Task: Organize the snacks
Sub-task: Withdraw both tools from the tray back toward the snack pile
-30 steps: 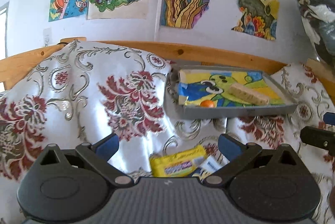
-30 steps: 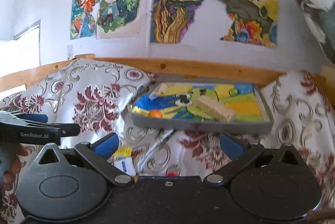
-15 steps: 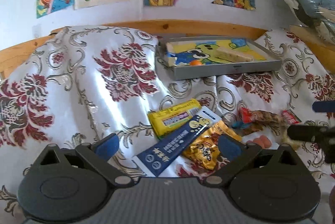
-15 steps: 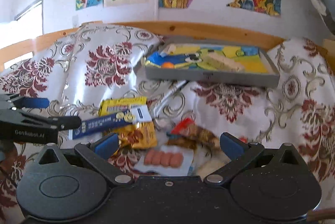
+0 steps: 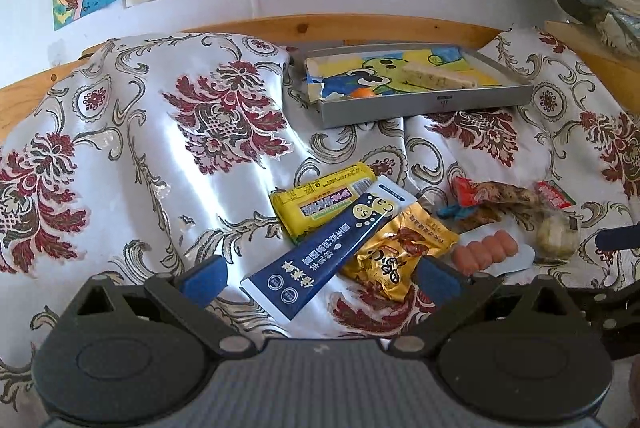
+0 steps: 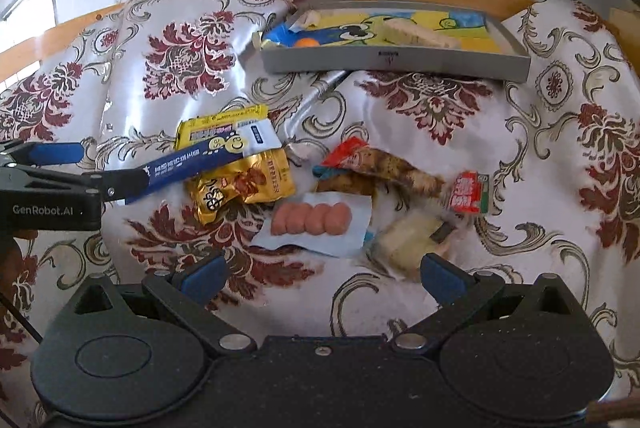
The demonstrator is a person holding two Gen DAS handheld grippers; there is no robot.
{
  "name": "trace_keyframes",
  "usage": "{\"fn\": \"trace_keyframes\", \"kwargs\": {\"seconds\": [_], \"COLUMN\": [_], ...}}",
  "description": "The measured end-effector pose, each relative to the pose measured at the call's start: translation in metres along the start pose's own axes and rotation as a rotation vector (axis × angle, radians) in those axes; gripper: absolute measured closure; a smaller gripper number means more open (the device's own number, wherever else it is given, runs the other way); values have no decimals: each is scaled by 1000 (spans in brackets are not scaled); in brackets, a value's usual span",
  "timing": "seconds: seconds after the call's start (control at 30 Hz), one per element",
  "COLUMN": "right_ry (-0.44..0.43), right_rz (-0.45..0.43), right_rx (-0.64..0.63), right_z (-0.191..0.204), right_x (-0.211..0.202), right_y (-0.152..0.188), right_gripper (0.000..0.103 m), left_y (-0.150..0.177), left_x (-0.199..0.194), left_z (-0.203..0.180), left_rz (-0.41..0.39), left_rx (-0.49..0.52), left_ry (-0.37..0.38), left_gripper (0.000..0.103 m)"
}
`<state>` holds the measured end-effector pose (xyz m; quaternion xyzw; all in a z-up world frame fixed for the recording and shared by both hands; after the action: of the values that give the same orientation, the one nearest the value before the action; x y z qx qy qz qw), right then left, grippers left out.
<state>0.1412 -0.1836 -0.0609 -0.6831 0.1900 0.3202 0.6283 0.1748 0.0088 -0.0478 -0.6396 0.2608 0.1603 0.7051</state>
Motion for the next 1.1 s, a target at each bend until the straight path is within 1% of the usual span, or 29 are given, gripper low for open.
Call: {"fn": "trace_keyframes", "kwargs": {"seconds": [0.33, 0.57, 0.73, 0.93, 1.0, 1.1], "right_ry": [-20, -35, -110, -204, -236, -298], "right_rz": [37, 30, 8, 17, 26, 58], "right_rx": [-11, -33, -124, -226, -261, -301], "right_z": [4, 4, 4, 0, 0, 0], "right_x": [6, 11, 15, 29, 35, 46], "right_y": [5, 1, -10, -26, -30, -36], "right_gripper": [1, 1, 1, 1, 1, 1], "left_y": [1, -4, -11, -25, -27, -26], "left_x": [6, 13, 21, 37, 46, 58], "left_z": [2, 3, 8, 16, 18, 17], "left_rz": [7, -4, -27, -74, -69, -26], "left_rx": [-8, -6, -40, -28, -29, -30], "left_ry": [-2, 7, 48, 102, 139, 221], "left_gripper": [1, 1, 1, 1, 1, 1]}}
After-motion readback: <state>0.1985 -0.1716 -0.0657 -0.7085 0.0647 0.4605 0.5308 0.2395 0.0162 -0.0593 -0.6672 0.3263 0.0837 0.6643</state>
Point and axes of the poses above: each gripper's, at about its wrist camera, not at the fingertips, and x roughly the way its jaws point, z to its left, y to its underside, the point moved 8 cm from there along x, roughly the way its jaws point, and after that the axes turned 2 degrees about z, right-handed, at the moved point
